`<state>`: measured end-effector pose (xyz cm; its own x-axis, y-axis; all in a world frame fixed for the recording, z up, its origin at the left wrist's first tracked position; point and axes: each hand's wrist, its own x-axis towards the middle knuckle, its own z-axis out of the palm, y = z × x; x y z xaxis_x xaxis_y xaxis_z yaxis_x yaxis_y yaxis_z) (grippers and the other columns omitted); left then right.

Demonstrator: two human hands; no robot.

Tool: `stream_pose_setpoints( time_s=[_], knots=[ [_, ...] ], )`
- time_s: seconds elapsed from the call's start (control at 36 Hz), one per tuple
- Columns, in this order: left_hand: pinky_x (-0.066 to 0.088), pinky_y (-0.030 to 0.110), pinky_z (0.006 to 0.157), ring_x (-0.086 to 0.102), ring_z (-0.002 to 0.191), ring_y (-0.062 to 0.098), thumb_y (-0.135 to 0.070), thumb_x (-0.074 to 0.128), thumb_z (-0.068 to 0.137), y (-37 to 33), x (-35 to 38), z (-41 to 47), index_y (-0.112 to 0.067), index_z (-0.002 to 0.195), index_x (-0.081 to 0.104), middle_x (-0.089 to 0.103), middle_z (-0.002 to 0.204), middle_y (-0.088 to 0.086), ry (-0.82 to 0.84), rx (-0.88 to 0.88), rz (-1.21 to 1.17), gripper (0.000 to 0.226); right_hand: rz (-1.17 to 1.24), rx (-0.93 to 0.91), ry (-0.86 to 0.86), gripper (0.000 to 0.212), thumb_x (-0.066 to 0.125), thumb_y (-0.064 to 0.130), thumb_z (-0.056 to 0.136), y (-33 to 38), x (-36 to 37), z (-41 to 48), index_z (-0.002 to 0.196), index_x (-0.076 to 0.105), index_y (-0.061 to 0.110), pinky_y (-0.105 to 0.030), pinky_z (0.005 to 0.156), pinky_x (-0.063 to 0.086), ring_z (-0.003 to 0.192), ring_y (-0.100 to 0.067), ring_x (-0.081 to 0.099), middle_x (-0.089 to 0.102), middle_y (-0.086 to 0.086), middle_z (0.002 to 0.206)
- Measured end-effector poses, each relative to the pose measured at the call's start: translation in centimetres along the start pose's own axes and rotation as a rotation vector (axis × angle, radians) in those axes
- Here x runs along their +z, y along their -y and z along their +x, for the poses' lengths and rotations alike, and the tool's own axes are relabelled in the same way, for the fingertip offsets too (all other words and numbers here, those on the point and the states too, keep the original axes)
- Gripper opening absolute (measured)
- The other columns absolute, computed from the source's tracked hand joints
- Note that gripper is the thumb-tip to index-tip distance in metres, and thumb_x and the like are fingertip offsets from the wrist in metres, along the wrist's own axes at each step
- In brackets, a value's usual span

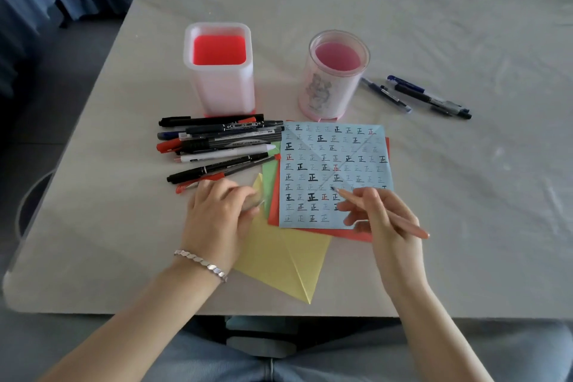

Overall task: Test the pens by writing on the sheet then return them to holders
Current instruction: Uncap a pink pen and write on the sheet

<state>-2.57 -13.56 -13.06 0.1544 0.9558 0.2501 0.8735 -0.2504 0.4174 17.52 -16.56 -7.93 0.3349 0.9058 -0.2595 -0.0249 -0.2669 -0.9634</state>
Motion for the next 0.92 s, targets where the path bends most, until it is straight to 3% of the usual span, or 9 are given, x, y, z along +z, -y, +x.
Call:
stream_pose_setpoints(
  time_s=[0.03,0.08,0.14,0.22,0.28,0.42,0.58,0.78,0.92],
  knots=[
    [0.048,0.037,0.066,0.055,0.073,0.024,-0.004,0.078,0.069,-0.3,-0.3,0.1,-0.005,0.086,0.069,0.059,0.079,0.005,0.050,-0.031,-0.077,0.019,0.018,0.012,0.017,0.027,0.055,0.039,0.084,0.2,0.0,-0.1,0.069,0.070,0.022,-0.021,0.058,0.051,0.061,-0.012,0.060,0.071,-0.005,0.074],
    [0.045,0.014,0.069,0.052,0.070,0.002,-0.004,0.074,0.074,-1.1,-1.1,0.2,-0.007,0.091,0.068,0.054,0.083,-0.005,0.124,-0.154,-0.280,0.018,0.047,0.042,0.010,0.037,0.052,0.035,0.089,0.5,0.0,-0.3,0.062,0.071,0.021,-0.028,0.063,0.053,0.062,-0.014,0.058,0.070,-0.002,0.069],
    [0.038,0.003,0.066,0.053,0.072,-0.004,-0.025,0.071,0.078,-2.1,-1.8,0.1,-0.021,0.090,0.064,0.052,0.085,-0.014,0.179,-0.267,-0.493,0.015,0.090,0.064,-0.021,0.039,0.053,0.030,0.090,0.9,0.0,-0.5,0.054,0.059,0.017,-0.031,0.063,0.047,0.054,-0.014,0.049,0.061,0.001,0.055],
    [0.042,0.006,0.060,0.058,0.071,-0.004,-0.069,0.056,0.062,-2.9,-2.1,-0.1,-0.036,0.085,0.057,0.065,0.081,-0.011,0.241,-0.330,-0.734,0.040,0.122,0.048,-0.034,0.032,0.050,0.034,0.079,1.7,0.2,-0.7,0.053,0.044,0.016,-0.021,0.055,0.041,0.047,-0.013,0.038,0.047,0.001,0.045],
    [0.047,0.015,0.057,0.060,0.065,0.002,-0.081,0.054,0.055,-3.0,-2.1,-0.3,-0.033,0.085,0.062,0.067,0.078,-0.011,0.278,-0.337,-0.854,0.057,0.142,0.032,-0.038,0.032,0.051,0.034,0.078,2.1,0.3,-0.8,0.056,0.043,0.011,-0.016,0.050,0.041,0.046,-0.012,0.038,0.047,-0.001,0.044],
    [0.052,0.032,0.067,0.062,0.072,0.017,-0.063,0.057,0.065,-4.1,-2.7,-0.5,-0.041,0.094,0.062,0.066,0.081,-0.007,0.292,-0.270,-0.877,0.037,0.166,0.001,-0.095,0.037,0.056,0.017,0.089,2.9,0.4,-1.0,0.057,0.043,0.004,-0.014,0.043,0.041,0.038,-0.007,0.042,0.046,-0.001,0.042],
    [0.047,0.016,0.061,0.058,0.067,0.002,-0.055,0.058,0.066,-4.9,-3.3,-0.3,-0.035,0.087,0.068,0.065,0.079,-0.012,0.303,-0.236,-0.905,0.031,0.161,-0.013,-0.127,0.038,0.052,0.013,0.090,3.2,0.3,-1.1,0.053,0.043,0.006,-0.014,0.042,0.041,0.036,-0.007,0.043,0.047,-0.001,0.040],
    [0.048,0.040,0.062,0.056,0.068,0.036,-0.054,0.055,0.067,-5.7,-3.9,-0.3,-0.046,0.097,0.059,0.066,0.086,-0.013,0.301,-0.183,-0.819,0.032,0.090,-0.022,-0.097,0.038,0.054,0.012,0.089,2.9,0.3,-1.3,0.053,0.044,0.008,-0.013,0.044,0.040,0.037,-0.006,0.045,0.051,-0.003,0.039],
    [0.049,0.039,0.064,0.058,0.071,0.034,-0.053,0.058,0.068,-6.1,-4.2,0.1,-0.037,0.089,0.062,0.066,0.087,-0.021,0.295,-0.151,-0.786,0.027,0.073,-0.017,-0.092,0.037,0.056,0.012,0.088,3.2,0.7,-1.1,0.053,0.044,0.005,-0.014,0.043,0.042,0.036,-0.007,0.044,0.049,-0.001,0.037]
  ],
)
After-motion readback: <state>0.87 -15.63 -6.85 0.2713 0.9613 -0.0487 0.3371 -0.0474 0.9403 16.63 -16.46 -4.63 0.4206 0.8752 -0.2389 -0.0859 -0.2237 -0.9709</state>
